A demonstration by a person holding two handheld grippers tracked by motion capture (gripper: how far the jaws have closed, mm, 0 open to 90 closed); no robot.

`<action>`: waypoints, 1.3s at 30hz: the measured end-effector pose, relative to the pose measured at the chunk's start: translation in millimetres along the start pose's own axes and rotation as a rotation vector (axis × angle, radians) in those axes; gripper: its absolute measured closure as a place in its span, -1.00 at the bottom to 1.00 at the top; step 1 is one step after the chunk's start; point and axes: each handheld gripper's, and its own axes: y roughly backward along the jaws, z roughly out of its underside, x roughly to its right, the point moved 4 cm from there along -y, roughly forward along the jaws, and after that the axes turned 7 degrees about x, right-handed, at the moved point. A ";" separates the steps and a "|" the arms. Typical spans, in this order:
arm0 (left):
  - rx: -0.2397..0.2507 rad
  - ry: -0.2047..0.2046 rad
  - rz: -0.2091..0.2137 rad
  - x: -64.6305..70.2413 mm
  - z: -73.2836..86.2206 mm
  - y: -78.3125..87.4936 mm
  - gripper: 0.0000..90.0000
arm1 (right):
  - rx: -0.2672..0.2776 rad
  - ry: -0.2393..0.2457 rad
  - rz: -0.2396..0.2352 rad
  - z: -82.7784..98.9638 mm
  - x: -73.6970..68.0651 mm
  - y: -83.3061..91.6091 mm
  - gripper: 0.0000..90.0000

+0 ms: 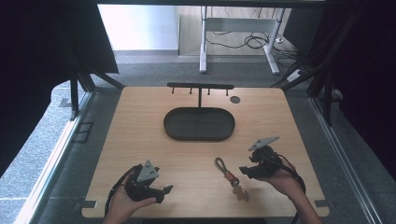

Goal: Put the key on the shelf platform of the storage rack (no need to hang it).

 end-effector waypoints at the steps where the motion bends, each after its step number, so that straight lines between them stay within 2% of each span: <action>1: 0.000 -0.001 0.000 0.0 -0.1 0.3 -0.53 | -0.003 0.002 0.000 -0.3 -0.8 -0.7 -0.09; 17: 0.002 -0.001 0.000 0.0 0.0 0.0 -0.53 | -0.047 0.035 -0.049 -4.8 -18.7 -19.2 -0.05; 39: -0.004 -0.001 0.002 0.0 1.3 -2.3 -0.53 | -0.114 0.079 -0.088 -7.1 -39.5 -49.4 0.02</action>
